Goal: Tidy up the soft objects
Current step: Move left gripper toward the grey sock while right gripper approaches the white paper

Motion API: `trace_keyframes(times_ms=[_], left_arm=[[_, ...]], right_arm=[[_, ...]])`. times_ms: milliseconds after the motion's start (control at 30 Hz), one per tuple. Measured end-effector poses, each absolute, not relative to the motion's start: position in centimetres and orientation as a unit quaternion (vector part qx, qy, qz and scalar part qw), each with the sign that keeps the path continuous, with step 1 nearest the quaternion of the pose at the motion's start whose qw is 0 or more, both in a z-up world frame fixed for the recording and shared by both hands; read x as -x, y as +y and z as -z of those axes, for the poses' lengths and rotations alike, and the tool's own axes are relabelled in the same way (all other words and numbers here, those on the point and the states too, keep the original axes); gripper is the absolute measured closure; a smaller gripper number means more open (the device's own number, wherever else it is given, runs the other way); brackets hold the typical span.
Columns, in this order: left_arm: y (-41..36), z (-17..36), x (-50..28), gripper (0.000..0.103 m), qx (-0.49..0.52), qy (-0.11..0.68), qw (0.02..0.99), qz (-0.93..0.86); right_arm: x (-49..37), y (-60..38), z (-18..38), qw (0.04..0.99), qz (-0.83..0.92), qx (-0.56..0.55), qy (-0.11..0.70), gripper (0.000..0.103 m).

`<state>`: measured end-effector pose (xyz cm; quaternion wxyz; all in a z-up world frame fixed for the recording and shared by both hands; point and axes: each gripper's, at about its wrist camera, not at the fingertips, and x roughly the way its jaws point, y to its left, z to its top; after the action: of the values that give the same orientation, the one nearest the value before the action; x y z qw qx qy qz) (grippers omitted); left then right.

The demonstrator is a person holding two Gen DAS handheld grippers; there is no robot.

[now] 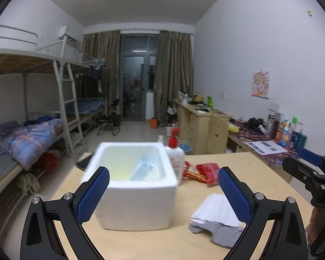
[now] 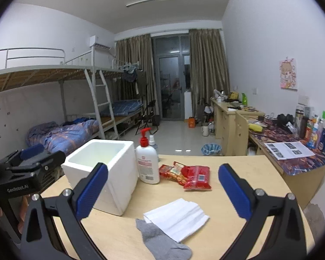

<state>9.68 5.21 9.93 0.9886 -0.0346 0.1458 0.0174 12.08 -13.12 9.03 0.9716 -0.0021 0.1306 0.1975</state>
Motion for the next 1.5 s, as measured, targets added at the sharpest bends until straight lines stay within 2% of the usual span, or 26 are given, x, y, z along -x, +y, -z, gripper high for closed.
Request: trace_keyframes(times_ms=[267,767,1500], left_arm=[[3.3,-6.1,-9.4,0.003,0.044,0.148,0.988,0.016],[1.5,-0.1,-8.6,0.003,0.052,0.158,0.985,0.043],[-0.1,2.5,-10.6,0.003,0.039,0.198,0.977,0.074]], right_arm=[[-11.2,-15.5,-6.4,0.976,-0.173,-0.011,0.133,0.0],[-9.1,-15.9,-0.9,0.975,-0.153,0.032,0.16,0.0],[-10.3,-16.1,0.9,0.968,-0.149,0.025,0.198,0.0]])
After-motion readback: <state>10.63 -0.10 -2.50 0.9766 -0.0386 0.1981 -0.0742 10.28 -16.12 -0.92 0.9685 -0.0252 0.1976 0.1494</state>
